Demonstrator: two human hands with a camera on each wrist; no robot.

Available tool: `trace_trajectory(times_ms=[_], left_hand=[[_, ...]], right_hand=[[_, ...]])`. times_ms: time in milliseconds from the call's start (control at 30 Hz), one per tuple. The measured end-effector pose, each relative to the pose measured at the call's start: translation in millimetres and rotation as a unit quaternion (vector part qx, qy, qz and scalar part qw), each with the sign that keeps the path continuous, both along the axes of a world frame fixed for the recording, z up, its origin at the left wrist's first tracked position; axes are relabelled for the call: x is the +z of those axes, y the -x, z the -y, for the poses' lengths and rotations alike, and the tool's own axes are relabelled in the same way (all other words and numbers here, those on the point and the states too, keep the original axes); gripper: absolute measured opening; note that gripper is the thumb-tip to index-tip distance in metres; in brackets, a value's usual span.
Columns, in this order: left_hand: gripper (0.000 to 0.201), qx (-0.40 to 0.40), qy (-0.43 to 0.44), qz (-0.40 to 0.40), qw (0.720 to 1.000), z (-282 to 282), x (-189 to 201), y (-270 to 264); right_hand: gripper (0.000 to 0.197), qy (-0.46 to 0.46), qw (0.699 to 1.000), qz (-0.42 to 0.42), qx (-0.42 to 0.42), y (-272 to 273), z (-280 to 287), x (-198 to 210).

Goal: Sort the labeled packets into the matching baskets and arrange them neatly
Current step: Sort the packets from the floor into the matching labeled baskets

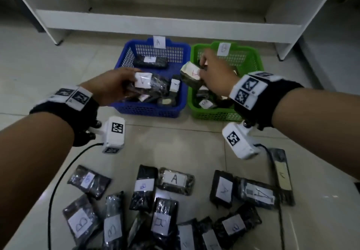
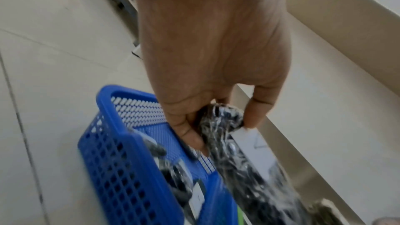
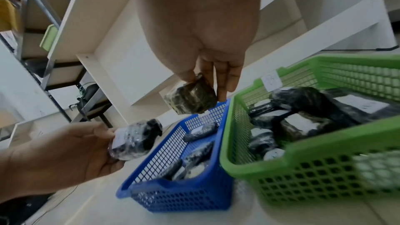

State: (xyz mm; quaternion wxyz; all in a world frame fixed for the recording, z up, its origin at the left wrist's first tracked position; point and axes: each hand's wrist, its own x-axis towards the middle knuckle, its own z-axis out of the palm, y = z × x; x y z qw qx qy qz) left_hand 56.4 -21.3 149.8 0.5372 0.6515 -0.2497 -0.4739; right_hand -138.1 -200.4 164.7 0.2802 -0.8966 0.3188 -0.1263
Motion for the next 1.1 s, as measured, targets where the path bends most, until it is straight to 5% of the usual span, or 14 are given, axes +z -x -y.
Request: trace_trajectory(times_ms=[133, 267, 400, 633, 767, 933, 1100], left_hand=[[0.019, 0.169, -0.037, 0.078, 0.982, -4, -11, -50], [0.033, 0.226, -0.044, 0.067, 0.971, -1, -30, -76], [0.037, 0.206, -0.047, 0.204, 0.956, 15, -49, -84], [0.042, 0.164, -0.197, 0.469, 0.846, 40, -80, -92], [0.032, 0.146, -0.210, 0.521, 0.814, 46, -92, -101], [0.029, 0.147, -0.207, 0.499, 0.829, 45, -110, -113], [0.030, 0.089, -0.238, 0.597, 0.761, 38, -120, -107]], right_hand=[[0.020, 0.019, 0.998, -0.041, 0.046, -46, -12, 6], [0.026, 0.003, 0.994, -0.078, 0.080, -85, -33, 1], [0.024, -0.055, 0.998, -0.038, 0.001, -115, -48, -28], [0.026, -0.097, 0.993, 0.017, -0.059, -133, -60, -87], [0.026, -0.110, 0.987, 0.058, -0.105, -131, -56, -105], [0.026, -0.118, 0.976, 0.137, -0.122, -143, -56, -102], [0.041, -0.110, 0.984, 0.094, -0.106, -162, -63, -113]])
